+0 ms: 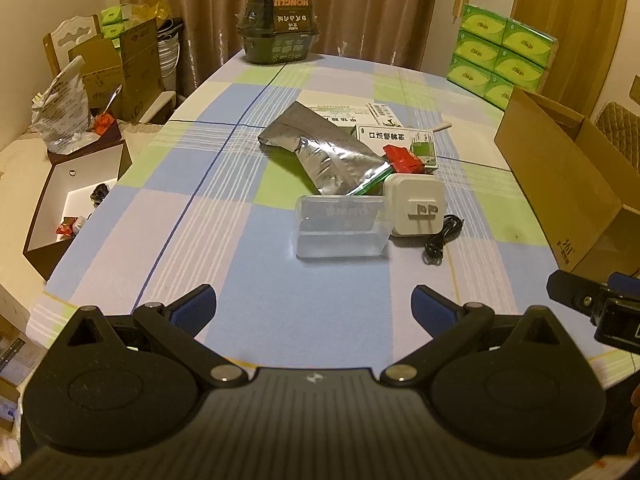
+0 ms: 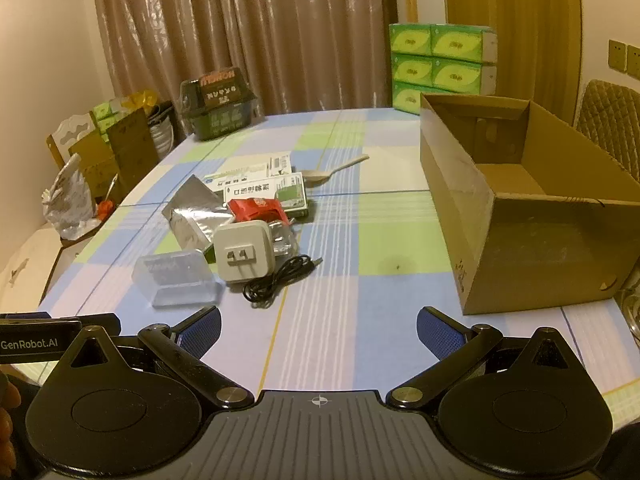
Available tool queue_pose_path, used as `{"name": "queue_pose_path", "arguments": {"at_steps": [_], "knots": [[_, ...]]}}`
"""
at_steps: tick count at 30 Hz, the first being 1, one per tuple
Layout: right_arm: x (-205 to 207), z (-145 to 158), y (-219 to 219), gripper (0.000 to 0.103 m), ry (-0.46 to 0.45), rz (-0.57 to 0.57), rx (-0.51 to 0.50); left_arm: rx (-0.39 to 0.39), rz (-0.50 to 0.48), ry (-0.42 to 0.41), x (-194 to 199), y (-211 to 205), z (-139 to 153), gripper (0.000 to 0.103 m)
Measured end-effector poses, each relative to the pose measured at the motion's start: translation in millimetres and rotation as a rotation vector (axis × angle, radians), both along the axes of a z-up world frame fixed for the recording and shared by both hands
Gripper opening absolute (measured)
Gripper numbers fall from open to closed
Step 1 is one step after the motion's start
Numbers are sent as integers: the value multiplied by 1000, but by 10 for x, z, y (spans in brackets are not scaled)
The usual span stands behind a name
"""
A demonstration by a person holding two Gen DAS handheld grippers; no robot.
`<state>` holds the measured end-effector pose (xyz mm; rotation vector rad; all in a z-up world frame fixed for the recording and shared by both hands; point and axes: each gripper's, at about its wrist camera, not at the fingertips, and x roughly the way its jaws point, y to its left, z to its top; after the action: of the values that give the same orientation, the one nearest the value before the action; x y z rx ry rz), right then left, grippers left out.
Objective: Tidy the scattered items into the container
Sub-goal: 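Move the left tool to the clear plastic box while the right tool approaches the white plug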
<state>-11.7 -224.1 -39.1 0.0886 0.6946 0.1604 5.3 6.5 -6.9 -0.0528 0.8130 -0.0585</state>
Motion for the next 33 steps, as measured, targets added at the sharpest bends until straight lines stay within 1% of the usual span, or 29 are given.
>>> {"name": "queue_pose_path", "arguments": {"at_steps": [7,11,20,26,33], "knots": [[15,-25,16,101,5,4,-4,-17,-13,-13,41,12,-6,102],[29,-41,23,101,9,4,-8,-44,-5,-30,52,19,-3,102],[96,-103,50,101,25,12,-21,-21,-20,-11,160,-42,-61,102],[164,-174,61,101,39,16,-34,-31,-19,-7,262,-68,-148,102],[272,-271,115,101,39,56,-92,-22,-26,-13,377,-93,-241,102]]}}
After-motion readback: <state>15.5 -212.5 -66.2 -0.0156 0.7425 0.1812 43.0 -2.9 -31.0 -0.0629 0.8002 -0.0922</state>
